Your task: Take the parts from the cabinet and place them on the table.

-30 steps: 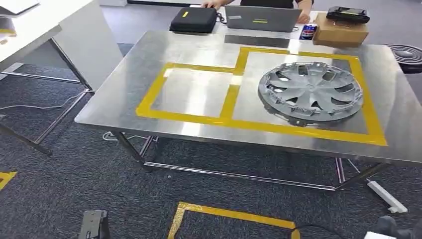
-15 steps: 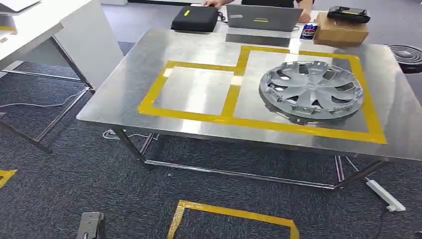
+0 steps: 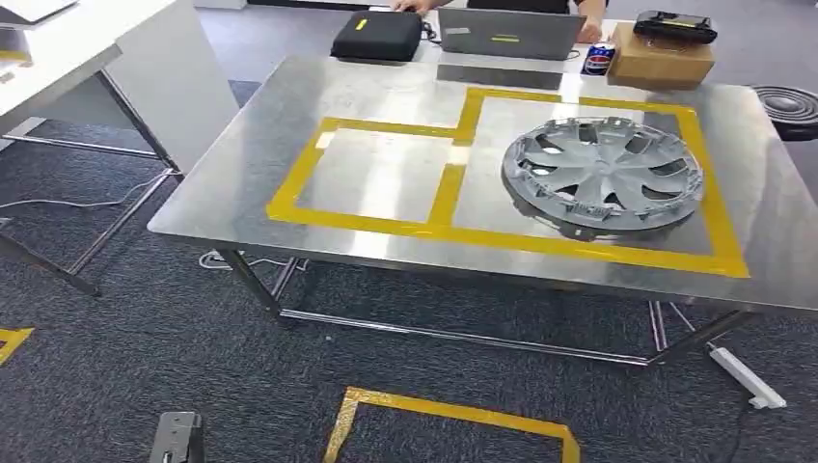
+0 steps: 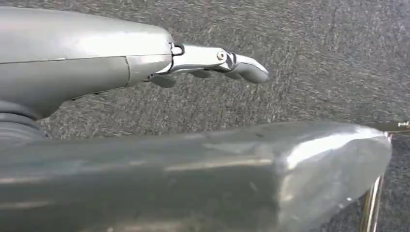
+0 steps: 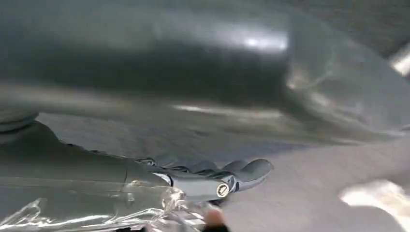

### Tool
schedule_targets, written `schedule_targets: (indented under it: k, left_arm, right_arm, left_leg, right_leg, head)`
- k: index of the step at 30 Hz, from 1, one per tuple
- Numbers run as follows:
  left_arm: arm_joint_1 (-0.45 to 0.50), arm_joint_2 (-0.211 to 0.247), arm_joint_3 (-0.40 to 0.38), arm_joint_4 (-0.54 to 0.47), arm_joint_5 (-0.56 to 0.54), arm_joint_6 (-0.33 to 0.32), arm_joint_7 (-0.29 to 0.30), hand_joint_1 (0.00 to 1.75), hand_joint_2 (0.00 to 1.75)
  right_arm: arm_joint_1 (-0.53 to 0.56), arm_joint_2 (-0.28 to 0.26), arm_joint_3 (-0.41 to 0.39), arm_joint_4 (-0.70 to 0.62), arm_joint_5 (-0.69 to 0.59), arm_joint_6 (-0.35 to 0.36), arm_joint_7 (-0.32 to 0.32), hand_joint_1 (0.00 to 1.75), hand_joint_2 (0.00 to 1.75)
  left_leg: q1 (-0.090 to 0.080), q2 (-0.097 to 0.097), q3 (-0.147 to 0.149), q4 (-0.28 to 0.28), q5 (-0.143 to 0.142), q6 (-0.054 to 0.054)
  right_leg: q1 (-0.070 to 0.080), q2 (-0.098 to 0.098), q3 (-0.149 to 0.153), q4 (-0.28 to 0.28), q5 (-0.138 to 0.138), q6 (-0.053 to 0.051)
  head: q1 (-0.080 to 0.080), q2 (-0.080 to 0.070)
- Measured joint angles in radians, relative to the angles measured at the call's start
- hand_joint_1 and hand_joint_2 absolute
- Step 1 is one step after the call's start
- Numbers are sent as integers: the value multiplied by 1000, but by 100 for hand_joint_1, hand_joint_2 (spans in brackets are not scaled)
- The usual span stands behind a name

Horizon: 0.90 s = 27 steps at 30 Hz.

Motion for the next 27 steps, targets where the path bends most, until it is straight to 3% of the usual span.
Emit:
schedule_targets:
  k: [4,9,12,13,14,15,17,18,19,20,21,23,24,25,27]
  left_arm:
    - [1,-1,0,0,-17,3,19,0,0]
    - [4,-3,0,0,-55,24,72,0,0]
    - [7,-5,0,0,-64,31,87,0,0]
    - [7,-8,0,0,-64,32,87,0,0]
    - [6,-8,0,0,-65,32,87,0,0]
    - [6,-9,0,0,-66,32,87,0,0]
    - [9,-11,0,1,-66,32,88,0,0]
    - [11,-11,0,1,-66,32,89,0,0]
    - [12,-11,0,1,-66,32,89,0,0]
    - [13,-11,0,1,-66,32,90,0,0]
    - [13,-13,0,2,-66,32,90,0,0]
    - [13,-14,0,2,-66,32,92,0,0]
    - [12,-13,0,2,-66,34,104,0,0]
    - [11,-13,0,2,-66,36,114,0,0]
    - [14,-15,0,2,-63,34,121,0,0]
  right_arm:
    - [-5,2,4,73,60,24,80,0,0]
    - [-7,31,29,141,124,65,223,0,0]
    - [-8,46,43,165,135,73,246,0,0]
    - [-8,46,45,167,135,73,248,0,0]
    - [-8,48,45,171,135,73,250,0,0]
    - [-8,48,46,175,135,73,251,0,0]
    - [-8,48,47,181,135,74,252,0,0]
    - [-8,49,48,184,135,74,253,0,0]
    - [-6,49,48,187,135,74,253,0,0]
    - [-6,49,48,189,135,74,253,0,0]
    - [-7,49,48,189,135,74,253,0,0]
    - [-10,49,52,191,138,76,254,0,0]
    - [-13,55,55,195,148,84,262,0,0]
    - [-11,57,61,196,160,88,268,0,0]
    - [-7,63,71,198,175,93,276,0,0]
  left_leg:
    - [0,0,-1,0,1,1]
    - [-3,0,-6,6,-3,9]
    - [-7,0,-7,5,0,17]
    - [1,0,-1,-9,11,21]
    - [3,1,-1,-12,14,23]
    - [5,1,-3,-12,15,26]
    - [5,1,-6,-11,15,26]
    - [5,1,-8,-11,16,26]
    - [6,1,-9,-10,17,24]
    - [7,0,-8,-10,17,23]
    - [9,0,-8,-8,17,20]
    - [14,-10,-10,4,13,5]
    - [9,-12,-16,10,10,-5]
    - [8,-14,-18,13,13,-10]
    - [12,-18,-19,9,20,-19]
  right_leg:
    - [0,0,-1,0,0,0]
    - [-3,-1,-1,-1,2,5]
    - [-7,-1,-1,-5,6,14]
    - [-4,-1,-2,-1,3,18]
    - [-5,0,-14,16,-14,22]
    - [-6,1,-37,76,-60,28]
    - [-11,1,-111,251,-149,35]
    - [-12,0,-138,319,-173,39]
    - [-15,1,-144,337,-172,40]
    - [-17,0,-124,305,-147,42]
    - [-20,0,-83,232,-108,44]
    - [-30,12,29,29,-34,53]
    - [-22,30,43,11,-53,48]
    - [-25,24,40,9,-45,30]
    - [-19,19,35,15,-45,16]
  head:
    - [0,0]
    - [0,0]
    - [-1,0]
    - [-1,0]
    - [2,0]
    - [5,0]
    - [6,0]
    - [7,0]
    - [6,0]
    - [6,0]
    - [6,0]
    - [6,0]
    - [8,0]
    - [3,0]
    - [4,0]
